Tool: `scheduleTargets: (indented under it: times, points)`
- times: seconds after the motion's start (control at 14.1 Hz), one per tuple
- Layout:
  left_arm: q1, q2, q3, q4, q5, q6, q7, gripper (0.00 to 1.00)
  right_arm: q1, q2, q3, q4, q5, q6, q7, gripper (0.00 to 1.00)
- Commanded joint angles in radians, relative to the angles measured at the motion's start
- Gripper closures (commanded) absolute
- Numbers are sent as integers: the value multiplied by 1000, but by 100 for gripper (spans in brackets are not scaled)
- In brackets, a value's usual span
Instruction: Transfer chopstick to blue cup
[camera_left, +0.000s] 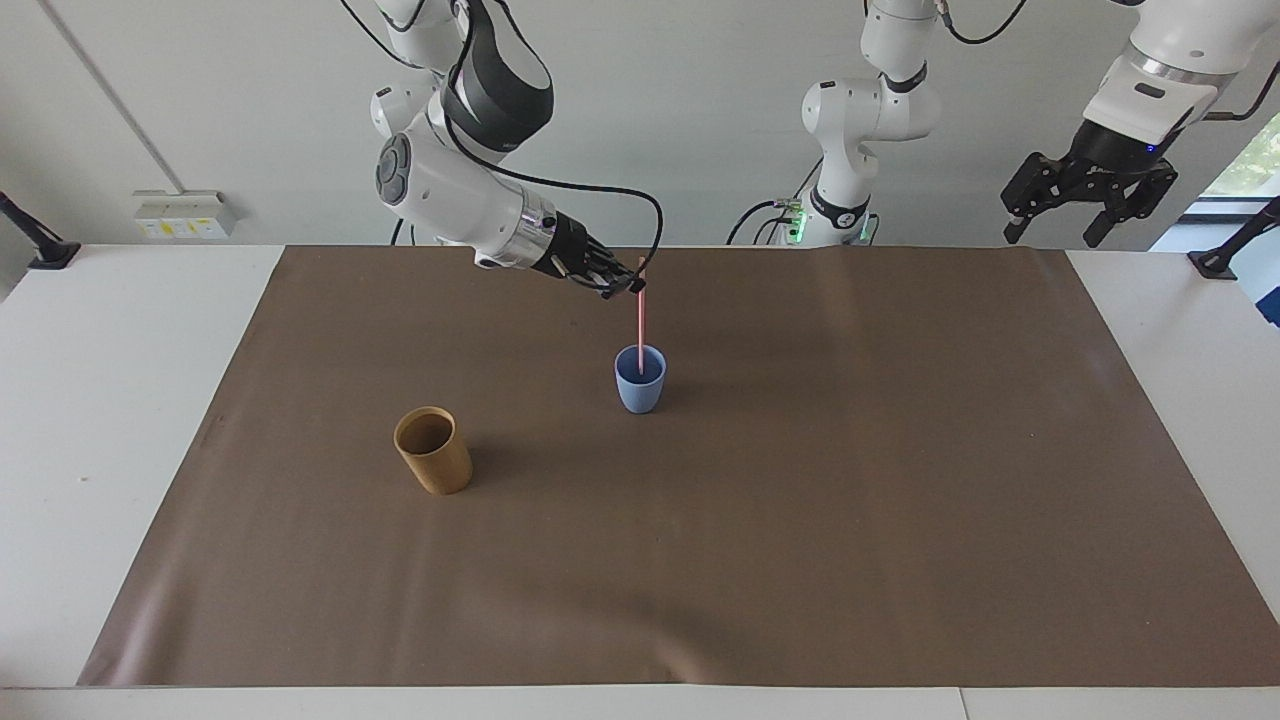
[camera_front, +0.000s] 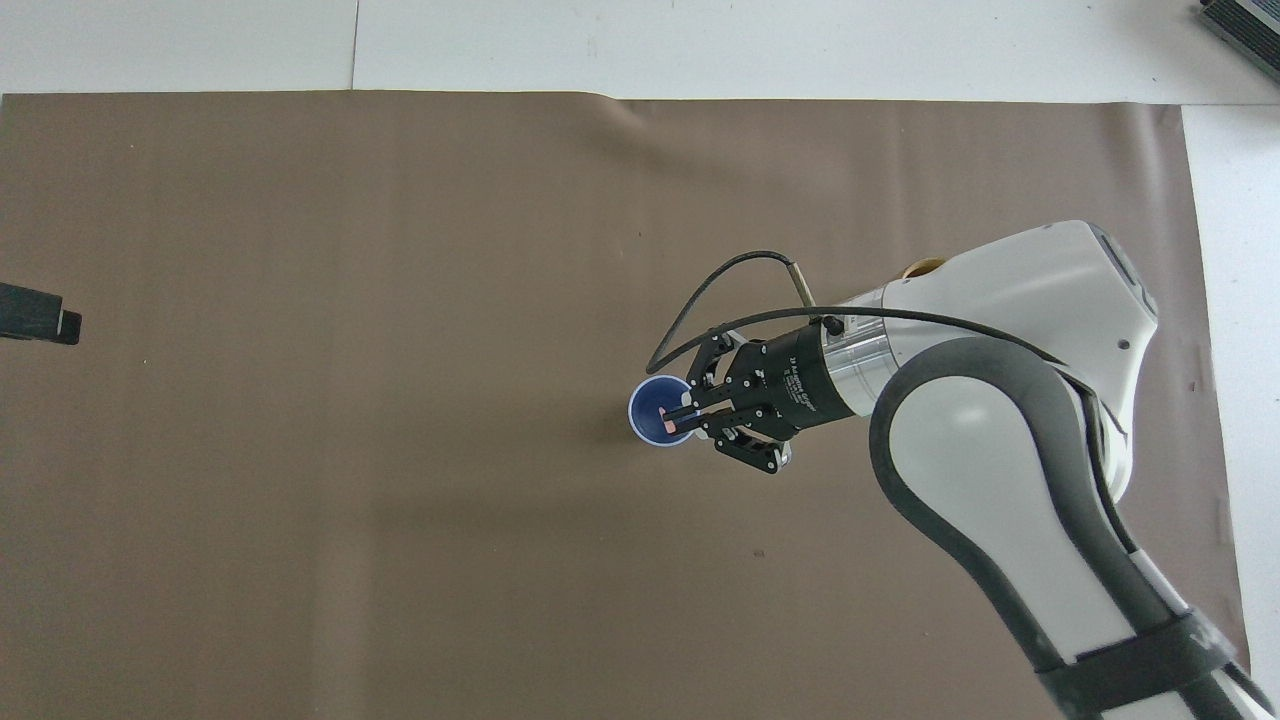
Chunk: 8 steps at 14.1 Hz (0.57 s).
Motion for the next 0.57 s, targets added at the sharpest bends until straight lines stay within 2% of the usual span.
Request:
scheduleTargets:
  times: [0.0, 0.14, 0.28, 0.5]
  points:
    - [4, -23, -10, -23, 13, -21, 14, 0, 14, 5, -3, 9, 12, 19, -1, 0]
    - [4, -27, -13, -32, 12, -26, 14, 0, 10, 7, -3, 38, -44, 8, -22, 0]
    - [-1, -59, -15, -77, 13, -35, 14, 0, 7, -2, -3, 95, -209, -10, -39, 0]
    - [1, -60, -17, -72, 13, -36, 14, 0, -12, -22, -13, 155, -369, -9, -141, 0]
